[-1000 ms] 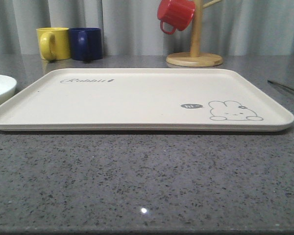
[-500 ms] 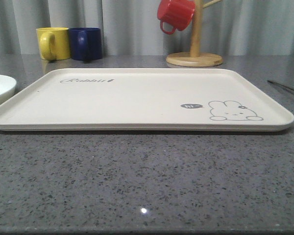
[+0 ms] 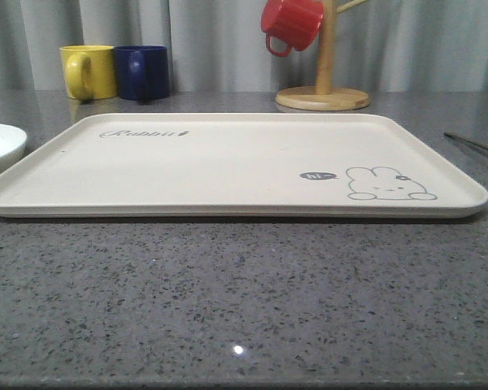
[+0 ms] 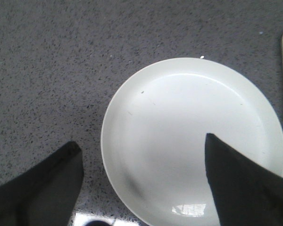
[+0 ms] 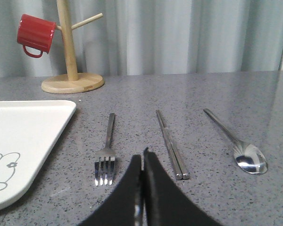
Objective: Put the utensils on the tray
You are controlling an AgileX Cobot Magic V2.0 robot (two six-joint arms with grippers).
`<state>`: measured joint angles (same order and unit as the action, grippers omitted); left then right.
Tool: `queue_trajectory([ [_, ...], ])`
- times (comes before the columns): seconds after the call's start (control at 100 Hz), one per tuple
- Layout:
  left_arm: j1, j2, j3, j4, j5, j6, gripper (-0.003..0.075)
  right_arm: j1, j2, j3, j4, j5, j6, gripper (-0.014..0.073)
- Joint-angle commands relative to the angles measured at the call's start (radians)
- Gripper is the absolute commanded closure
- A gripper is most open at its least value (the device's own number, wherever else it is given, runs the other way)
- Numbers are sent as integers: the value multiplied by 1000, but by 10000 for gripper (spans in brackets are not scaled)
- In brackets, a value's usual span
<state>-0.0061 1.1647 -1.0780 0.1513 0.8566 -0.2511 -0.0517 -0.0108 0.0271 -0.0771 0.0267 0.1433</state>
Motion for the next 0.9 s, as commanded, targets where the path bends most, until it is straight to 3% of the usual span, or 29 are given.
queue_trajectory([
  [0.0,35,46,-82,14,27,-24,207,0,-17,1,2,-78,-7,662],
  [0.26,164,196,-164,-104,95,-27,207,0,-17,1,2,-78,-7,662],
  [0.79,173,422,-191,-109,168,-25,207,0,-17,1,2,-78,-7,662],
  [0.89,173,431,-191,-110,180,-25,249,0,-17,1,2,-78,-7,662],
])
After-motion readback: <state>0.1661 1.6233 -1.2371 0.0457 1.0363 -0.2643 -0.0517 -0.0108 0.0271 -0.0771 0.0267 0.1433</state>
